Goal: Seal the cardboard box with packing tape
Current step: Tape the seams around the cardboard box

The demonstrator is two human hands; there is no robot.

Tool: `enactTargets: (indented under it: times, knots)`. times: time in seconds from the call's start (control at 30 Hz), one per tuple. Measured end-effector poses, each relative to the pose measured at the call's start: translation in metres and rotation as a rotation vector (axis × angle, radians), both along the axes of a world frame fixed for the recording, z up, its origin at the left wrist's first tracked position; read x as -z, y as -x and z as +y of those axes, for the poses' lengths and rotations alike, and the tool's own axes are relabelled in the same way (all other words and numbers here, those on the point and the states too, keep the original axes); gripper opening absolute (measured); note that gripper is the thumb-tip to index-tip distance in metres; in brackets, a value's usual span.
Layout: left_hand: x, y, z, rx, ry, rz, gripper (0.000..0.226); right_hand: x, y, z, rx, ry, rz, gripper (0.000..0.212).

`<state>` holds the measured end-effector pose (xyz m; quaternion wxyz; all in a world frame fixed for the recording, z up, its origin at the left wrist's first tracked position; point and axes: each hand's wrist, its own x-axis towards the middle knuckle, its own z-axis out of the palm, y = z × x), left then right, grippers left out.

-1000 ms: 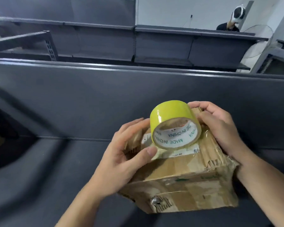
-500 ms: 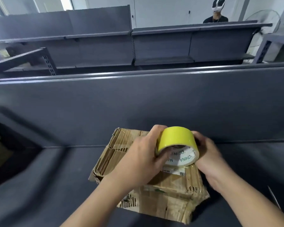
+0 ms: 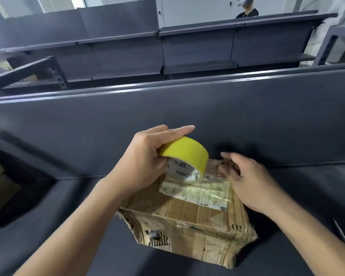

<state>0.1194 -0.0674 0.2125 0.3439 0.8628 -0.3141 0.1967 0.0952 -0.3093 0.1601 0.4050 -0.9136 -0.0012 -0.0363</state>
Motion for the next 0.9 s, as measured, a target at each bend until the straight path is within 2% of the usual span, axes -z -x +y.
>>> enactTargets:
  times: [0.1,0.23,0.33,0.43,0.6,0.63,0.7,0.73,0.8,0.87,0.9]
  knots:
    - [-0.002,-0.004,0.019,0.062,-0.011,-0.026,0.058,-0.008,0.003,0.001,-0.053,0.199,0.007,0.047]
    - [-0.013,-0.006,0.041,0.103,-0.016,-0.036,0.058,-0.017,0.007,0.003,-0.098,0.456,0.039,0.055]
    - [-0.021,-0.004,0.052,0.151,-0.085,-0.023,0.051,-0.024,0.009,0.007,-0.124,0.669,0.011,0.058]
    - [-0.028,-0.002,0.063,0.188,-0.159,0.021,0.056,-0.025,0.011,0.006,-0.149,0.802,-0.043,0.059]
    - [-0.033,-0.001,0.082,0.171,-0.372,0.009,0.064,-0.018,0.011,0.005,-0.179,0.888,-0.083,0.057]
    - [-0.033,-0.001,0.082,0.187,-0.410,-0.005,0.060,-0.018,0.010,0.006,-0.174,0.883,-0.083,0.058]
    - [-0.036,-0.002,0.083,0.216,-0.456,-0.028,0.037,-0.018,0.010,0.007,-0.165,0.884,-0.087,0.059]
    - [-0.038,-0.003,0.086,0.202,-0.494,-0.040,0.036,-0.018,0.011,0.008,-0.166,0.890,-0.089,0.059]
    - [-0.040,-0.007,0.103,0.132,-0.553,-0.110,0.051,-0.018,0.012,0.008,-0.168,0.894,-0.087,0.059]
    - [-0.040,-0.008,0.127,0.021,-0.521,-0.194,0.054,-0.017,0.014,0.005,-0.170,0.907,-0.083,0.059]
    - [-0.036,-0.007,0.138,-0.048,-0.478,-0.208,0.065,-0.017,0.014,0.003,-0.167,0.909,-0.085,0.058]
